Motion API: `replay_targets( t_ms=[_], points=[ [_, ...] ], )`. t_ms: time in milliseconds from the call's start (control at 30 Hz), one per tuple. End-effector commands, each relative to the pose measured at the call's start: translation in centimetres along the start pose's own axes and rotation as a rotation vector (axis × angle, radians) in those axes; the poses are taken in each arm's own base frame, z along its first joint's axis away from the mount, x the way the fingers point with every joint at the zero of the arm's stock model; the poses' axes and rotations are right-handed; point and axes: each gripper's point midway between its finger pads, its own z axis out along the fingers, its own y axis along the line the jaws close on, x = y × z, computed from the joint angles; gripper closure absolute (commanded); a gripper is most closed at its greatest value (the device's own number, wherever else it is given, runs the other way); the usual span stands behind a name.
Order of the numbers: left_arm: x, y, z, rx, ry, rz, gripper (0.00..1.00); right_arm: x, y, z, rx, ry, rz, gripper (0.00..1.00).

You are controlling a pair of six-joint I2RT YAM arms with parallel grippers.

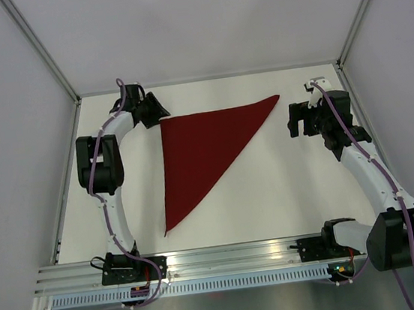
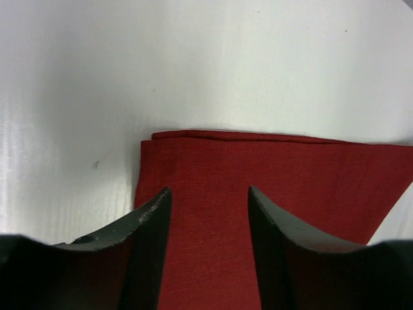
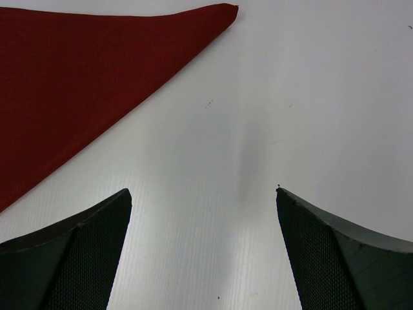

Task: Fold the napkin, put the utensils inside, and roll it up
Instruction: Fold the napkin at the center of the board, then pick up the fork at the center of the board.

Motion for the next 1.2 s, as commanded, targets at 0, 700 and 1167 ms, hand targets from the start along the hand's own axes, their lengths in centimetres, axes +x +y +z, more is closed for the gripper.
replay_targets(
  t_ms=[0, 700, 1167],
  points=[
    [-3.9, 0.5, -2.0, -0.04, -0.105, 0.036, 0.39, -0.6, 0.2, -0.2, -0.014, -0.01, -0.001, 0.02],
    [-2.7, 16.0, -13.2, -0.74, -0.148, 0.143, 0.25, -1.2, 2.3, -1.5, -0.117, -0.029, 0.007, 0.02],
    [-1.6, 19.6, -9.9, -0.768, 0.001, 0.181, 0.25, -0.9, 2.1, -1.5, -0.108, -0.024, 0.001, 0.02]
  ],
)
